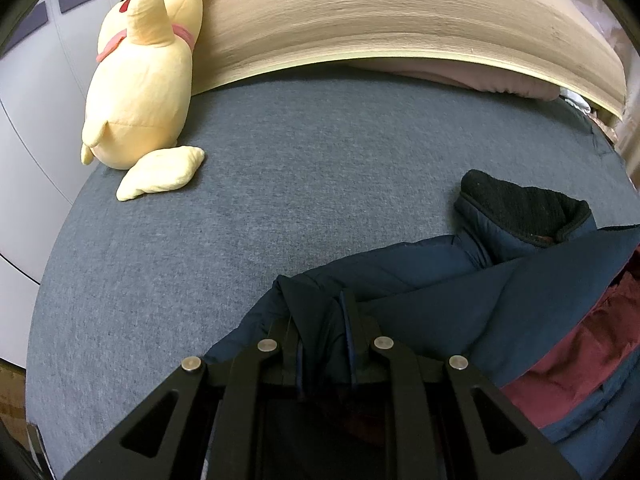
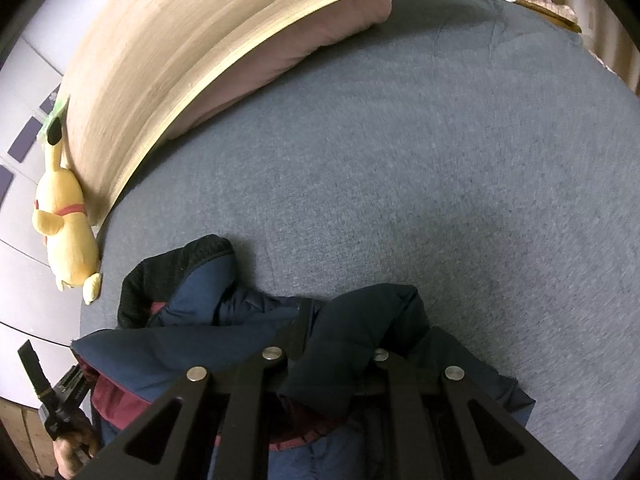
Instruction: Fold large clothes
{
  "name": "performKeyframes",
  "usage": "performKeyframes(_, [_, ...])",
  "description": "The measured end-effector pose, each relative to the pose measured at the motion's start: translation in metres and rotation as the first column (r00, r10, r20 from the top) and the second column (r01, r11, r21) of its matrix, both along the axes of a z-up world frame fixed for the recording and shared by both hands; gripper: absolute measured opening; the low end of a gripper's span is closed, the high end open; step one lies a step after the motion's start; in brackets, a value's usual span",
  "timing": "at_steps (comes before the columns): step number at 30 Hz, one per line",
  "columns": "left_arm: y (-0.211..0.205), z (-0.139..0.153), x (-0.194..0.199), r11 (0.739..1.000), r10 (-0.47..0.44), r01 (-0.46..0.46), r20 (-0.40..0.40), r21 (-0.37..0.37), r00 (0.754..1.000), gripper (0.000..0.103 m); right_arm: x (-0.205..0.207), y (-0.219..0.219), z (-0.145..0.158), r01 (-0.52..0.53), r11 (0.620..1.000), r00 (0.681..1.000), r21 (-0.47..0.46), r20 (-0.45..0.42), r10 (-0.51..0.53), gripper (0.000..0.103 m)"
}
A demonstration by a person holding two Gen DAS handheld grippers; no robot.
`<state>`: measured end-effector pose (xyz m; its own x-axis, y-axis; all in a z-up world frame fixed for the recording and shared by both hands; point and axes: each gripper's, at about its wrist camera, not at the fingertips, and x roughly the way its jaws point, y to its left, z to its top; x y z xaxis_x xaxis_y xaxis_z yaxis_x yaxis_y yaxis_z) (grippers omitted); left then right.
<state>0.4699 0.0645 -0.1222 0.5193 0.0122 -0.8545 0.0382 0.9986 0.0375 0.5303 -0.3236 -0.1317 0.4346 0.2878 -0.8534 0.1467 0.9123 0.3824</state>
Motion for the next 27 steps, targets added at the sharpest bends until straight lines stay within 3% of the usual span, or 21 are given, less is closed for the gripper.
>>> performKeyframes(4, [0.003, 0.001, 0.004, 1.000, 0.008, -0.008, -0.027, -0.026, 1.000, 0.018, 0.002, -0.011, -0.003, 0.037, 0.995, 0.999, 0.091, -0.027, -0.034, 0.016])
performKeyframes(10, [0.020, 0.006, 0.012, 0.985, 0.060, -0.074, -0.089, -0.156, 0.994, 0.019, 0.003, -0.024, -0.004, 0.077, 0.974, 0.996, 0.215, -0.059, -0.066, 0.021])
performKeyframes(14, [0.018, 0.007, 0.012, 0.986, 0.057, -0.070, -0.091, -0.153, 0.994, 0.020, 0.003, -0.026, -0.003, 0.091, 0.963, 0.995, 0.254, -0.059, -0.079, 0.024])
performKeyframes(16, [0.019, 0.007, 0.013, 0.984, 0.057, -0.073, -0.100, -0.165, 0.993, 0.020, 0.002, -0.032, -0.002, 0.105, 0.949, 0.994, 0.298, -0.065, -0.090, 0.029])
performKeyframes(21, [0.028, 0.010, 0.018, 0.963, 0.065, -0.102, -0.152, -0.248, 0.986, 0.028, -0.001, -0.040, 0.006, 0.111, 0.915, 0.994, 0.388, -0.049, -0.100, 0.061])
performKeyframes(27, [0.030, 0.022, 0.014, 0.950, 0.045, -0.093, -0.167, -0.297, 0.985, 0.046, -0.006, -0.045, 0.024, 0.125, 0.916, 0.991, 0.381, -0.006, -0.133, 0.070])
